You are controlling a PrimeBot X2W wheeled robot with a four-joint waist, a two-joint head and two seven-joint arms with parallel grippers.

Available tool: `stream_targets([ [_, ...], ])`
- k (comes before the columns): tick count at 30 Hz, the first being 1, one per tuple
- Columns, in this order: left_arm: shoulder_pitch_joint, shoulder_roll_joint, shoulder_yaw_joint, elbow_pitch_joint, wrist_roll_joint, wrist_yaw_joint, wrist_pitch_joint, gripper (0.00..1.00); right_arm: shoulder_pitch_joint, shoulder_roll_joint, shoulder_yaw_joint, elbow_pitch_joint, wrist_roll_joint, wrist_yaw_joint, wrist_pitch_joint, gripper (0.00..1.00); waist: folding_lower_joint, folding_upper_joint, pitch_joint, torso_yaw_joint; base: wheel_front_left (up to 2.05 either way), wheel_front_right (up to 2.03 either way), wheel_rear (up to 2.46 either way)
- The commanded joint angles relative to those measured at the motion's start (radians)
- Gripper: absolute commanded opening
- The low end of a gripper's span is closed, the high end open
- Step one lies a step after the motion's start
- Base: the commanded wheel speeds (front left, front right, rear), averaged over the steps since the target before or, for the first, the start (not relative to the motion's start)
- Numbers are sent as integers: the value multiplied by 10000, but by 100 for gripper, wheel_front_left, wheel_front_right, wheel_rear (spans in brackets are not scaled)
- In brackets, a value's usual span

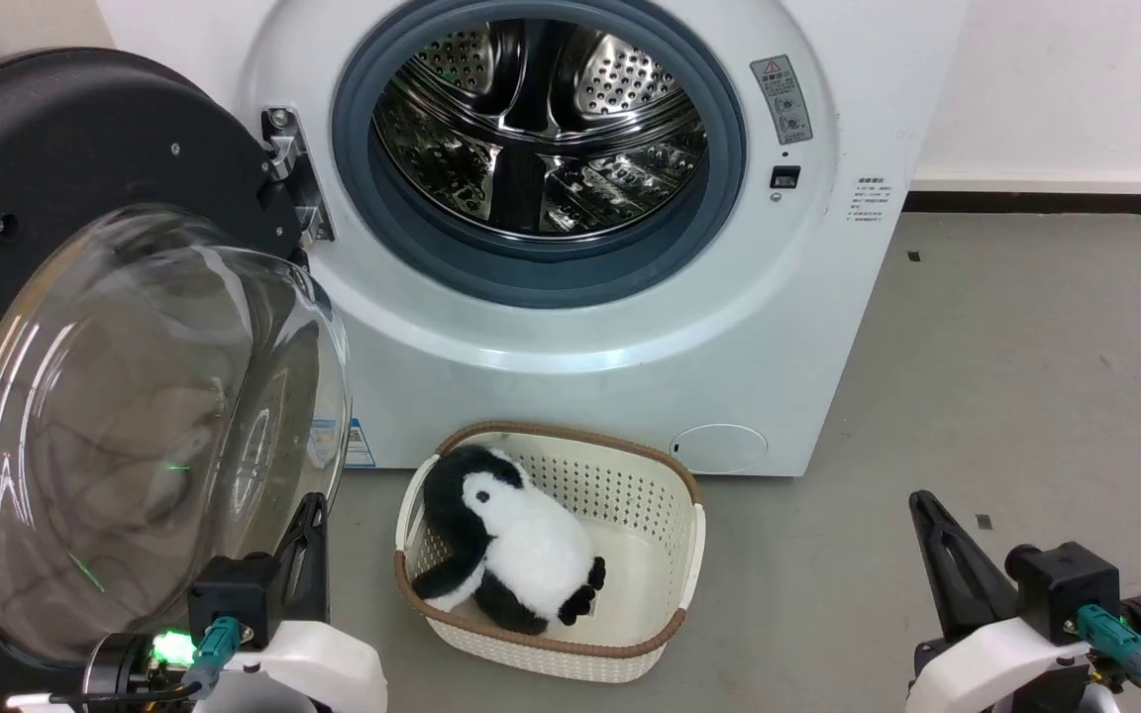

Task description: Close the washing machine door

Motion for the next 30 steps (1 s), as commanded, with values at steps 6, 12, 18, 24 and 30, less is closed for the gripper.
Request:
stream_targets([
  [6, 3, 0, -2, -2, -2, 4, -1, 100, 5, -2, -2, 6, 4, 0, -1, 100, 1, -1, 0, 0, 0, 0, 0],
  [12, -7, 0, -51, 7, 10, 132, -98, 100, -1, 0, -46, 10, 48, 0, -98, 100, 0, -1, 10, 4, 0, 0, 0],
  [18, -24, 13, -137, 6, 41, 332, -223, 100, -4, 2, -105, -3, 116, 1, -223, 100, 0, -1, 25, 14, 0, 0, 0],
  [24, -89, 90, -250, -82, 81, 553, -349, 0, -8, 5, -174, -13, 181, 1, -349, 100, 0, -1, 42, 46, 0, 0, 0],
  [30, -223, 196, -310, -337, 38, 773, -474, 0, -8, 7, -231, -25, 250, 1, -473, 100, 0, -1, 63, 144, 0, 0, 0],
])
